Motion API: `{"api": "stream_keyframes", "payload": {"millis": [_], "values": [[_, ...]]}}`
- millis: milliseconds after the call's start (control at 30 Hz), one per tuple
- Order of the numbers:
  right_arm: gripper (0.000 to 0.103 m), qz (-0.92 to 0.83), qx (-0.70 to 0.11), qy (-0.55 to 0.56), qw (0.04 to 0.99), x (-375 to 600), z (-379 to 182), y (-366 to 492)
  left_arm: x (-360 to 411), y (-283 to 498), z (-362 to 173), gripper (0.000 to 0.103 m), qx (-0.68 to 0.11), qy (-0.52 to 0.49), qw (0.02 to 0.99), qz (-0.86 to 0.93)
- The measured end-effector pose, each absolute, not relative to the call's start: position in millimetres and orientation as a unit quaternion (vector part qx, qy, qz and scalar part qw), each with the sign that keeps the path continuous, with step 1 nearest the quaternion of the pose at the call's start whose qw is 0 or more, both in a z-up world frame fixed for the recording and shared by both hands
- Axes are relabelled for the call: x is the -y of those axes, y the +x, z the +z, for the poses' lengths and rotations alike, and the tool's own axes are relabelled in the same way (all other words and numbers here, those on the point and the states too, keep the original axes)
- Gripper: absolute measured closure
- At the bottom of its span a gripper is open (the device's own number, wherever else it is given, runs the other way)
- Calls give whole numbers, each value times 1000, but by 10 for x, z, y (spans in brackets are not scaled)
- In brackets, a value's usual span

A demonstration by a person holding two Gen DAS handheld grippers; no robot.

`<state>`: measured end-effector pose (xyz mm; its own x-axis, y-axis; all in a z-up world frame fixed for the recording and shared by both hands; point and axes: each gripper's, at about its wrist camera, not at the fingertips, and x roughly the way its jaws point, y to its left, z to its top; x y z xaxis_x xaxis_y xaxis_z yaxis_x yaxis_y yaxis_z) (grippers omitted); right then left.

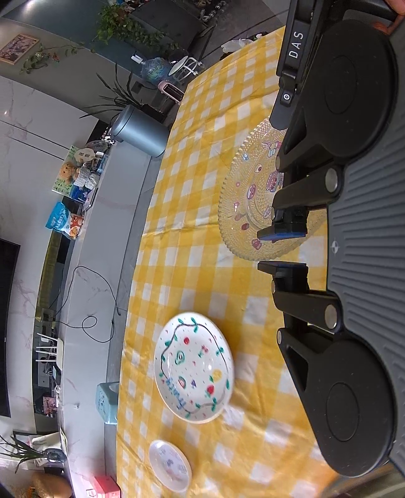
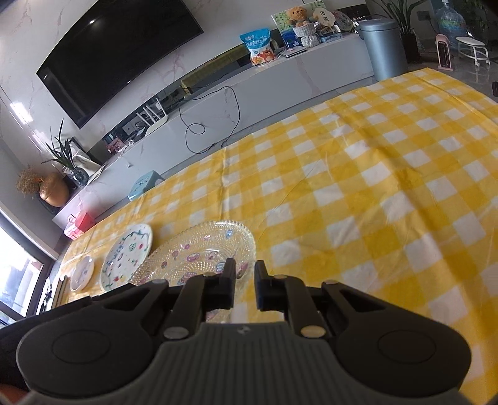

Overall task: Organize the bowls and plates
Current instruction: 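Lift the glass plate with both grippers toward the bowl stack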

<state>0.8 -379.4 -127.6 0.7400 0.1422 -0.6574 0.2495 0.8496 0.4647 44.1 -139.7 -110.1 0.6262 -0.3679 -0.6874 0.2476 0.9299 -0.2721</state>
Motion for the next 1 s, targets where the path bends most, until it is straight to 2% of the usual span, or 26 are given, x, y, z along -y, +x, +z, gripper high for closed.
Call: {"api": "stream_keyframes", "payload": {"millis": [467, 1000], "values": [[92, -38, -407, 242, 880, 3484, -1291, -678, 1105, -248, -1259, 88, -421, -93, 886, -173], [91, -34, -460, 209, 862, 3158, -1508, -832, 941, -450, -1437, 88, -433, -87, 886, -142]]}}
